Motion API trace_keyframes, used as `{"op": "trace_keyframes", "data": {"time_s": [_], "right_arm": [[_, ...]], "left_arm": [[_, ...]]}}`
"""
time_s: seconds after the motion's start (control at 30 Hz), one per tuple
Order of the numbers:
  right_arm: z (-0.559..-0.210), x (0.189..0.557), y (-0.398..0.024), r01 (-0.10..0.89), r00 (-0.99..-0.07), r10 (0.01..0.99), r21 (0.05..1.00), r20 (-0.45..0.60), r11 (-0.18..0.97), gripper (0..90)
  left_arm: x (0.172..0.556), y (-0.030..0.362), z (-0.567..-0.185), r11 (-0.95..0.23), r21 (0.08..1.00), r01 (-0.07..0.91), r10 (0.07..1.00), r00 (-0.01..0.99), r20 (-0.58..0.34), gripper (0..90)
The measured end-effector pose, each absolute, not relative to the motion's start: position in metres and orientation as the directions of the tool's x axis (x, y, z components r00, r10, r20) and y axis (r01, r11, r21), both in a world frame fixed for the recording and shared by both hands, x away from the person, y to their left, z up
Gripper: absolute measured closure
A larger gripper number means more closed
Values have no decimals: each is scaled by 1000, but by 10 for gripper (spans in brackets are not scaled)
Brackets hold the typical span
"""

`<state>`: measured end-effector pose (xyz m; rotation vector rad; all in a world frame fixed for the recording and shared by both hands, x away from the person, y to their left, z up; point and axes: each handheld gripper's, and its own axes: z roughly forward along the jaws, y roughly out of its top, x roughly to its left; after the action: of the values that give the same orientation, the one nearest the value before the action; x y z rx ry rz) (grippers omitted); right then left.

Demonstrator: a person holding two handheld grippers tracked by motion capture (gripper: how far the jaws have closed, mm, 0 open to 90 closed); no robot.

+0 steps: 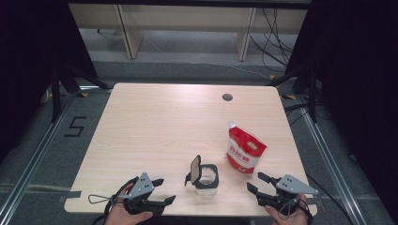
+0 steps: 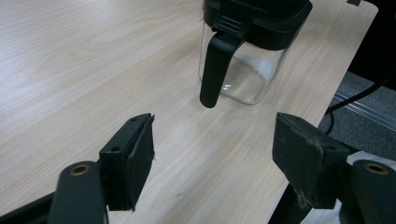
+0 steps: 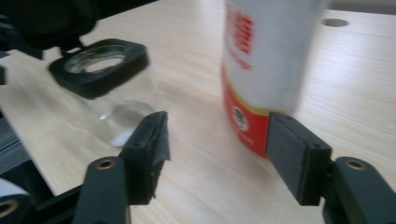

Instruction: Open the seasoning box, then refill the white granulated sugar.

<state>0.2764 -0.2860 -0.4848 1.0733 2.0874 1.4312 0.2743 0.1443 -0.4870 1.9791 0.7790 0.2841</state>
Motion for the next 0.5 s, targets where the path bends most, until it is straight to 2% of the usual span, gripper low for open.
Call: {"op": "trace_keyframes", "data": {"time_s": [0.1,0.13,0.2,0.33,0.5], "right_arm": [[-487,278,-289,403,-606,786,899,121,173,329],[-488,279,-290,403,-604,787,900,126,165,328],[-488,283,-293,379,-610,787,907,96,184,309],[-488,288,-298,357,-606,793,914,71,191,265],[-491,293,-300,366,-581,807,920,106,143,201]], "left_arm": [[277,146,-486,-374,841,392,617,782,-90,288],[276,145,-487,-352,840,412,627,770,-115,285],[278,145,-487,-366,841,398,624,775,-95,282],[278,144,-489,-354,841,410,629,770,-111,276],[279,145,-490,-372,831,414,627,772,-105,264]]}}
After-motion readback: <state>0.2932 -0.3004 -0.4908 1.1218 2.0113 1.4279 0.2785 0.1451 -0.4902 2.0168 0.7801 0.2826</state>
